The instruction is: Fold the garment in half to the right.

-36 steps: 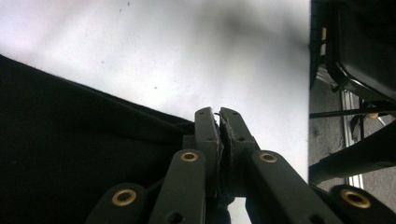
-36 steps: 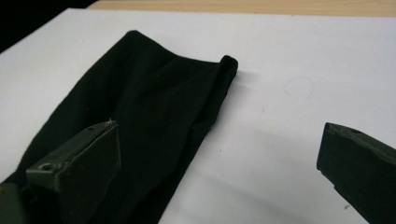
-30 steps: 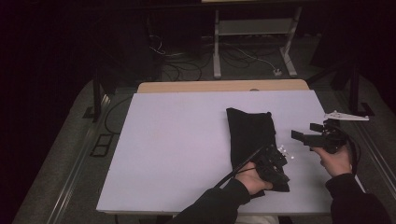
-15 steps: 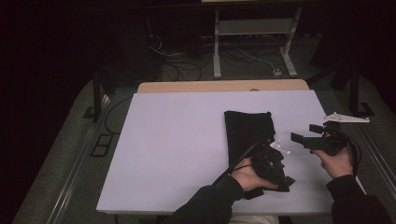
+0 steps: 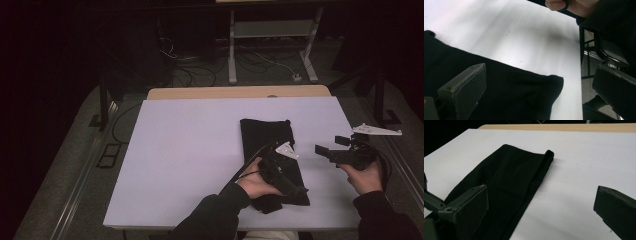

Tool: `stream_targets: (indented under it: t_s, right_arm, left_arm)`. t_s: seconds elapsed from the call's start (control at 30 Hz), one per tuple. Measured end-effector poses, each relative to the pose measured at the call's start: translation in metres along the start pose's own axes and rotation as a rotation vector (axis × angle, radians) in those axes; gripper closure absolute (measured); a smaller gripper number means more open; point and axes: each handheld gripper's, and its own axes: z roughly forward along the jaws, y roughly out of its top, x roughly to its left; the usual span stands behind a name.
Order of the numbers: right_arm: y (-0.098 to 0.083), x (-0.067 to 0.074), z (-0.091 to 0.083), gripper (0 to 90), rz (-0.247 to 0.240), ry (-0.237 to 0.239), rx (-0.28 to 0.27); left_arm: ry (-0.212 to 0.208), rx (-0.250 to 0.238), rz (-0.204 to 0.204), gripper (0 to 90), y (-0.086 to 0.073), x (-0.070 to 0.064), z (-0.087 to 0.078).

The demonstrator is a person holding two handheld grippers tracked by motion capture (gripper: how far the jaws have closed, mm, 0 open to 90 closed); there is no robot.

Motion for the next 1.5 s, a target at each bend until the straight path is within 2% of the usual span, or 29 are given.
stream_targets:
  t_s: [0.07,0.6,0.9,1.07,1.4,1.5]
  right_arm:
    - [-0.001,0.000,-0.001,0.0,-0.003,0.000,-0.001]
    - [-0.007,0.008,-0.008,0.0,-0.019,0.006,0.004]
    - [-0.012,0.011,-0.011,0.0,-0.023,0.005,0.008]
    - [-0.014,0.014,-0.013,0.0,-0.030,0.010,0.006]
    - [-0.020,0.019,-0.015,0.0,-0.046,0.016,0.016]
    - [-0.021,0.021,-0.016,0.0,-0.049,0.019,0.021]
  left_arm:
    - [0.024,-0.002,0.001,0.0,-0.002,0.002,-0.005]
    - [0.102,-0.021,0.005,0.0,-0.017,0.018,-0.038]
    - [0.139,-0.041,-0.021,0.0,-0.026,0.027,-0.058]
    - [0.177,-0.039,-0.032,0.0,-0.032,0.032,-0.069]
    - [0.208,-0.062,-0.053,0.0,-0.044,0.040,-0.088]
    - [0.217,-0.052,-0.054,0.0,-0.046,0.042,-0.091]
